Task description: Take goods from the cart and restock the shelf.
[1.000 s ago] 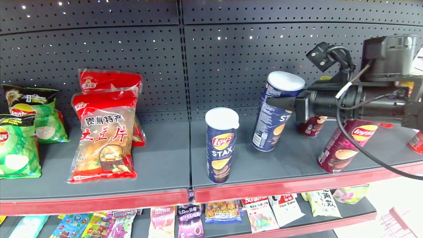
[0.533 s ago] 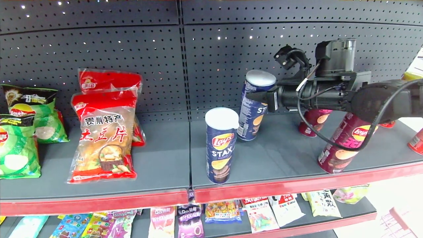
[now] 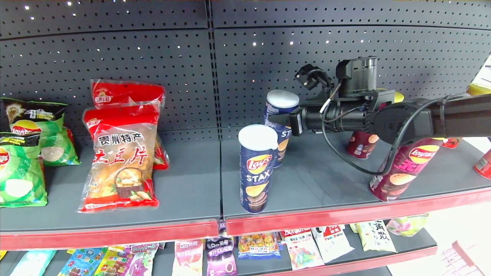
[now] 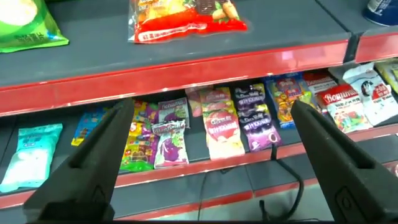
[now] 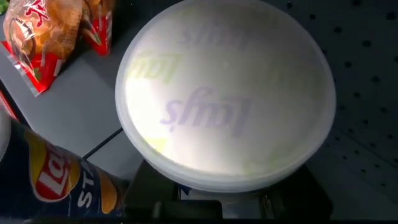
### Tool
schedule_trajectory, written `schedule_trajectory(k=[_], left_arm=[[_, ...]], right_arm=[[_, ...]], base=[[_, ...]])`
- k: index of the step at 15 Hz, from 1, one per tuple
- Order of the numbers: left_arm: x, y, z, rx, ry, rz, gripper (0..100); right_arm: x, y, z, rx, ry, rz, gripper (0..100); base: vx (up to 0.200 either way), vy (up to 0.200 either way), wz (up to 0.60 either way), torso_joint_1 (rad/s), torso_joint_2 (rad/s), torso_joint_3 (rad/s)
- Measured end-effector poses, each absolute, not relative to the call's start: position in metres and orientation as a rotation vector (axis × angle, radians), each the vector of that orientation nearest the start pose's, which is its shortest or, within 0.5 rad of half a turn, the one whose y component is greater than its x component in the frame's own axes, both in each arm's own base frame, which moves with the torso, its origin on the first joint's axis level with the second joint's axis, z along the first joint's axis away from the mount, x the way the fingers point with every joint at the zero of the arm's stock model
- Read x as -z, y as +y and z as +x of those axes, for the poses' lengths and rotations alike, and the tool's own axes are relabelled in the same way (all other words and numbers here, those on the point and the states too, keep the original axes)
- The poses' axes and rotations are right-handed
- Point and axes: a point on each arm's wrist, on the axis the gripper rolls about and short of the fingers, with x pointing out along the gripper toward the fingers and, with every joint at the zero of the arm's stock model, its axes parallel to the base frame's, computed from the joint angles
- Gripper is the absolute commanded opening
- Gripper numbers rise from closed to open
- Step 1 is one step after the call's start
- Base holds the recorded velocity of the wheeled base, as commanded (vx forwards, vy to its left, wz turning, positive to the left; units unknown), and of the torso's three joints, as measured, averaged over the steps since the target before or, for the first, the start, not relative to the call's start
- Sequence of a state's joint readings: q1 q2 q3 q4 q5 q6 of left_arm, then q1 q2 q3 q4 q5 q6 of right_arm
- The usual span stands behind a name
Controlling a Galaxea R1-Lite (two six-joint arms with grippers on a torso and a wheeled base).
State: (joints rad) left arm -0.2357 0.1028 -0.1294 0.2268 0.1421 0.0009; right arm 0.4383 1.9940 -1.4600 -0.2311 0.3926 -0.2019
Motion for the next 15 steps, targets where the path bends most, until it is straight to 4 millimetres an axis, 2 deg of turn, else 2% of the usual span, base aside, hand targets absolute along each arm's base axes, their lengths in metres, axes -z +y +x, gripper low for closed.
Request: schedule_trajectory(k=[3,4,6,10,15], left_arm=[[-0.095,0.007,-0.019,0.110,0.049,0.008,100],[-0.091,0.007,-0.016,0.093,0.024,0.002,100],[-0.084,0.008,-0.015,0.045,0.050,0.009,100],[-0.078,0.005,-0.015,0.191,0.089,0.005,100],[-0.076,0.004,-0.015,0.204,0.109,0.009,100]], right_arm=[[-0.216,0.187,0.369,-0.862,0.231,-0.197,0],[-0.214,0.188,0.370,-0.862,0.234,-0.198,0],[-0.211,0.189,0.372,-0.860,0.240,-0.199,0],[-0.209,0.191,0.377,-0.856,0.238,-0.200,0],[-0.210,0.196,0.384,-0.856,0.221,-0.201,0]], base=[[0.000,0.000,0.00,0.000,0.00,0.000],[0.000,0.000,0.00,0.000,0.00,0.000],[0.000,0.000,0.00,0.000,0.00,0.000],[0.000,0.000,0.00,0.000,0.00,0.000],[0.000,0.000,0.00,0.000,0.00,0.000]])
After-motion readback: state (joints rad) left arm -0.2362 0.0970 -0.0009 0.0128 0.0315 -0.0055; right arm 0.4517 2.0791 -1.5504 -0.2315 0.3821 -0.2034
